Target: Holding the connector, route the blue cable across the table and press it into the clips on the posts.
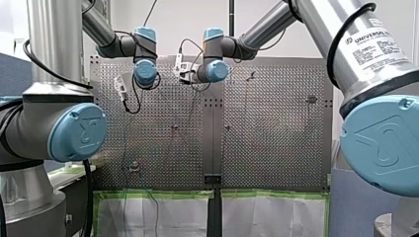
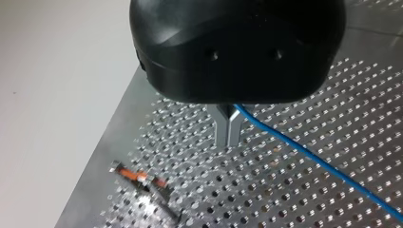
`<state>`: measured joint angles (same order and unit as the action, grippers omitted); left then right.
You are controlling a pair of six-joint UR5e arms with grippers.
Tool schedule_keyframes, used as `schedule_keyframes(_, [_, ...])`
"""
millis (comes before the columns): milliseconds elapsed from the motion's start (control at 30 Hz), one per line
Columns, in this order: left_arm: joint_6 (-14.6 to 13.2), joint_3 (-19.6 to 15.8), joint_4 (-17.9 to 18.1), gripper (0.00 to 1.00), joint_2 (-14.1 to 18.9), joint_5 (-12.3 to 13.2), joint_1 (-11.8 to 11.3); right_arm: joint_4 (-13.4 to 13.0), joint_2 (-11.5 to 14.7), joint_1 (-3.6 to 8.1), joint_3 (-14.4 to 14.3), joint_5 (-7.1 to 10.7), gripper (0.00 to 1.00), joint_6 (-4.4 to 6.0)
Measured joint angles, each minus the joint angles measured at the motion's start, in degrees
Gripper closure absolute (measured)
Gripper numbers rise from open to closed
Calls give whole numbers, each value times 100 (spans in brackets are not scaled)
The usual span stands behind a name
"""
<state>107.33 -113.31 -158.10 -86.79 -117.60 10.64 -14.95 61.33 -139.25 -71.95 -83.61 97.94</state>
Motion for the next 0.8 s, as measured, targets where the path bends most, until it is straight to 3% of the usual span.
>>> schedule_keyframes(300, [-74, 53, 29, 100, 28, 437, -438, 338, -216, 1, 373, -32, 100, -4])
schedule_keyframes(567, [-70, 173, 118, 100, 35, 825, -826, 417, -442, -49, 668, -29, 100, -12])
schedule_keyframes(800, [-122, 256, 100, 100, 36, 1083, -1165, 481, -482, -92, 982, -17, 100, -5])
